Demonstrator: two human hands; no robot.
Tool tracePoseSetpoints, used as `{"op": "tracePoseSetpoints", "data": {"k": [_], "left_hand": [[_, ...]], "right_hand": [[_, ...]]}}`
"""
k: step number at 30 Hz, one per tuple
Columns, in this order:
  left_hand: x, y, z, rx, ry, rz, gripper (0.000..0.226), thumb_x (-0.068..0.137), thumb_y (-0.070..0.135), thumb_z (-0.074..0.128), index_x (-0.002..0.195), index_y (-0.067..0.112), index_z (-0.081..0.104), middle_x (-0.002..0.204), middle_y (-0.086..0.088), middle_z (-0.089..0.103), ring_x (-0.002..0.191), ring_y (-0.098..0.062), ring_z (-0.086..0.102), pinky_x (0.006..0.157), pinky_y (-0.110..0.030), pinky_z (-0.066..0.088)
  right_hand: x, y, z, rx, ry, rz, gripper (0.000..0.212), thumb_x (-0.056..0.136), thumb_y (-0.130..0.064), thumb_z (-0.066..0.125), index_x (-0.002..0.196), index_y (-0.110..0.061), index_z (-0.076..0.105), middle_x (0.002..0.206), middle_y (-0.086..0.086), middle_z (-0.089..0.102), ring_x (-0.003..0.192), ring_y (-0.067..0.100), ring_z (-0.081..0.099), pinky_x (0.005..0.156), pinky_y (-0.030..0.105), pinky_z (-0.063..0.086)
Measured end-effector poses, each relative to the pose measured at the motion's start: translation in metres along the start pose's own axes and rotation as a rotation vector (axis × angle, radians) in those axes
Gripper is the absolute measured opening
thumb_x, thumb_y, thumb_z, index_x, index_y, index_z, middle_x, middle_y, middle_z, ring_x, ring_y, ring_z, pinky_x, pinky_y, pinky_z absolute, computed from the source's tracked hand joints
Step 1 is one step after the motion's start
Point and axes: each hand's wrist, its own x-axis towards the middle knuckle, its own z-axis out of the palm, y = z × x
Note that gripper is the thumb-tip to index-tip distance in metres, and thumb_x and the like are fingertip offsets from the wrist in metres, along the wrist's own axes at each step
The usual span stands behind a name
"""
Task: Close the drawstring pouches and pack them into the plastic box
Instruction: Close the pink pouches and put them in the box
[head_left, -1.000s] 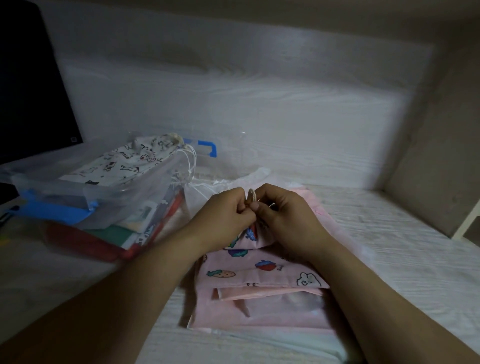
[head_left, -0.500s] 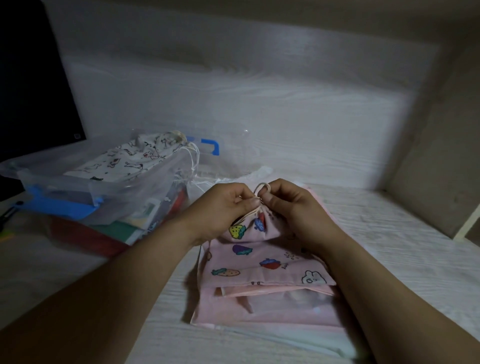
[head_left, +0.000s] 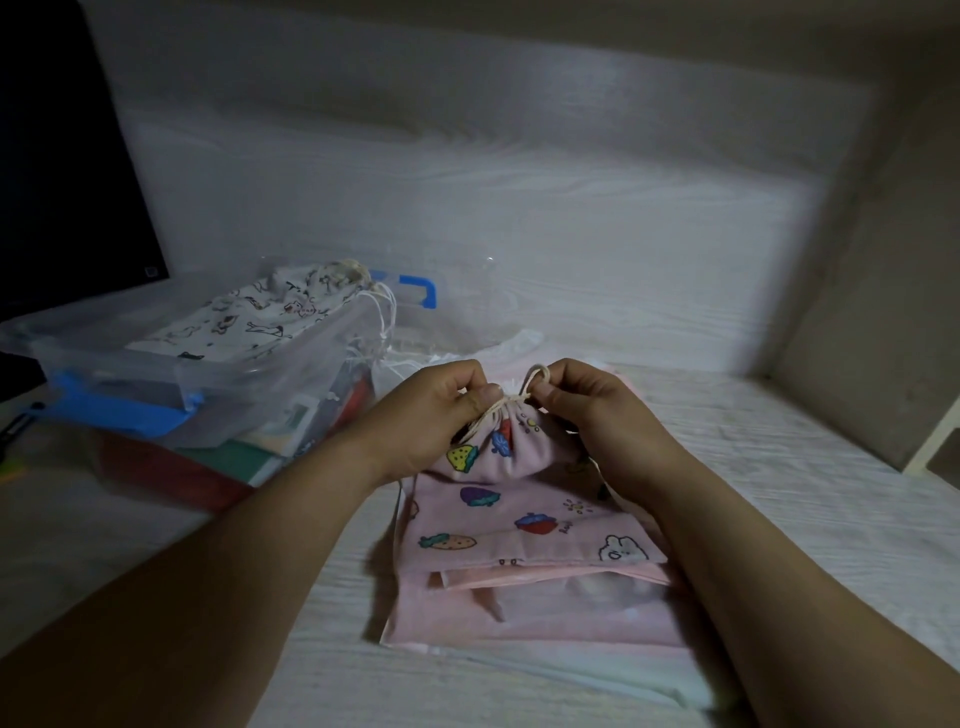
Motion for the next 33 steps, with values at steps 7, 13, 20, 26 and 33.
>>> {"op": "tracePoseSetpoints", "data": {"k": [7,13,20,26,33], "left_hand": [[0.003,-0.008,0.004,0.197,0.098,0.033,0.033,0.106,0.032,0.055,0.080,0.012,0.049,0.065,0.007,0.047,0.061,-0.006,0.039,0.059,-0.026,0.035],[-0.001,-0.010,-0.001,0.425,0.073,0.123,0.031,0.107,0.038,0.051,0.081,0.023,0.043,0.066,0.002,0.054,0.065,-0.018,0.050,0.061,-0.041,0.043],[0.002,-0.010,0.011,0.175,0.284,0.023,0.035,0.107,0.033,0.053,0.078,0.016,0.044,0.064,0.005,0.046,0.056,-0.004,0.041,0.049,-0.020,0.034],[0.001,-0.007,0.008,-0.019,0.191,-0.118,0.061,0.101,0.067,0.042,0.103,0.010,0.066,0.097,-0.011,0.072,0.089,-0.020,0.068,0.085,-0.035,0.052],[-0.008,0.016,0.007,-0.197,-0.087,-0.272,0.044,0.093,0.054,0.070,0.099,0.011,0.077,0.093,-0.002,0.080,0.089,-0.024,0.077,0.087,-0.040,0.061]], "right_hand": [[0.003,0.001,-0.004,-0.028,0.096,-0.027,0.017,0.096,-0.022,0.064,0.082,-0.013,0.064,0.079,0.011,0.055,0.077,0.024,0.047,0.071,0.041,0.033],[0.002,0.001,-0.006,-0.059,0.156,-0.012,0.020,0.099,-0.019,0.064,0.079,-0.017,0.063,0.070,0.007,0.053,0.068,0.021,0.045,0.062,0.033,0.035],[-0.011,-0.008,-0.012,-0.118,0.001,0.083,0.031,0.099,-0.044,0.064,0.093,-0.015,0.070,0.081,0.016,0.065,0.071,0.020,0.053,0.057,0.029,0.039],[-0.007,0.000,-0.010,-0.095,0.106,0.046,0.029,0.100,-0.031,0.066,0.083,-0.007,0.062,0.073,0.013,0.059,0.064,0.025,0.048,0.056,0.030,0.036],[0.007,0.022,-0.028,-0.110,0.445,0.061,0.023,0.100,-0.028,0.062,0.087,-0.011,0.071,0.075,0.003,0.076,0.069,0.020,0.067,0.062,0.028,0.048]]}}
